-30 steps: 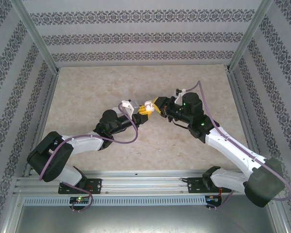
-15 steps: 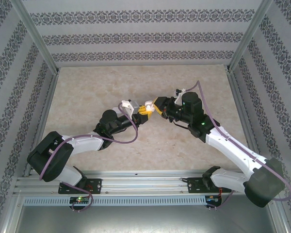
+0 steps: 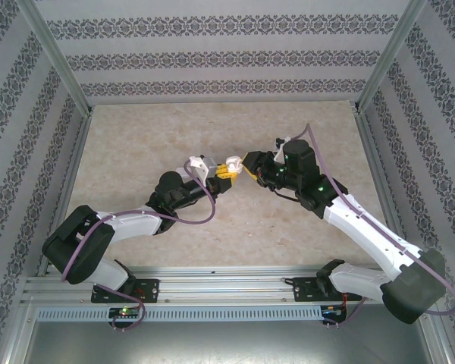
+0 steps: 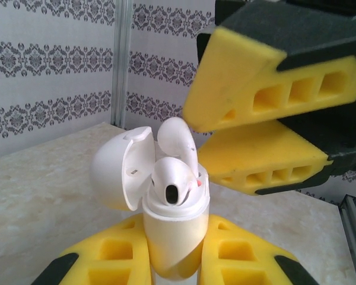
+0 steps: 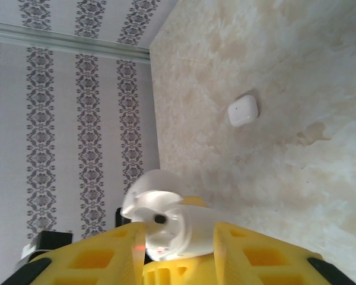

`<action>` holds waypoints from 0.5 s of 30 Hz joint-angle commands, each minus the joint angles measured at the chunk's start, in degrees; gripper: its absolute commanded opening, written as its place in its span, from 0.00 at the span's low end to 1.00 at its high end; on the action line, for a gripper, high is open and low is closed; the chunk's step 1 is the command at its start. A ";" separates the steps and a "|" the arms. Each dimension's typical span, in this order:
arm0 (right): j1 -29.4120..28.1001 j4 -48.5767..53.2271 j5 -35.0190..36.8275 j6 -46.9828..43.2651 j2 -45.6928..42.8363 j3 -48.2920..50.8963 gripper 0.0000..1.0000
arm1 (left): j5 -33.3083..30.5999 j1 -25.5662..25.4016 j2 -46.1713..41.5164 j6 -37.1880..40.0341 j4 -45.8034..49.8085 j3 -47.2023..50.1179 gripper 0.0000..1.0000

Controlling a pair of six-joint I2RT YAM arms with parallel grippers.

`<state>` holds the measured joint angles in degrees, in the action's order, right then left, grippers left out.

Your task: Insert the wireless bluetooth earbuds into the charging case

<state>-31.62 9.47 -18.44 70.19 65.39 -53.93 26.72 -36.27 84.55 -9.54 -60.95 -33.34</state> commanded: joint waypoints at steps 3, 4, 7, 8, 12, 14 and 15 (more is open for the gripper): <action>-0.44 5.86 2.41 -3.42 -0.34 -2.62 0.36 | 0.61 0.37 -1.89 -0.66 -6.58 -1.36 0.00; -0.54 6.50 2.54 -3.88 -0.45 -3.09 0.36 | 0.59 0.39 -1.97 -0.56 -6.34 -1.35 0.00; -0.81 9.02 3.29 -5.55 -0.58 -4.65 0.36 | 0.78 0.39 -2.11 -0.39 -5.88 -1.37 0.00; -0.90 9.60 3.61 -5.98 -0.66 -5.05 0.36 | 0.79 0.38 -2.15 -0.31 -5.70 -1.35 0.00; -1.08 10.58 4.19 -7.41 -1.11 -6.32 0.36 | 1.22 0.39 -2.36 -0.12 -4.92 -1.38 0.00; -1.08 11.53 4.29 -8.66 -1.04 -7.27 0.36 | 1.71 0.41 -2.64 0.03 -4.20 -1.46 0.00; -0.90 11.98 4.02 -9.41 -0.83 -7.91 0.36 | 2.24 0.47 -2.80 0.07 -3.69 -1.52 0.00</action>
<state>-32.14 19.42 -15.64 64.03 65.39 -59.11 27.00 -36.27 83.72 -9.50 -62.54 -33.34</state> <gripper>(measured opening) 0.358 0.172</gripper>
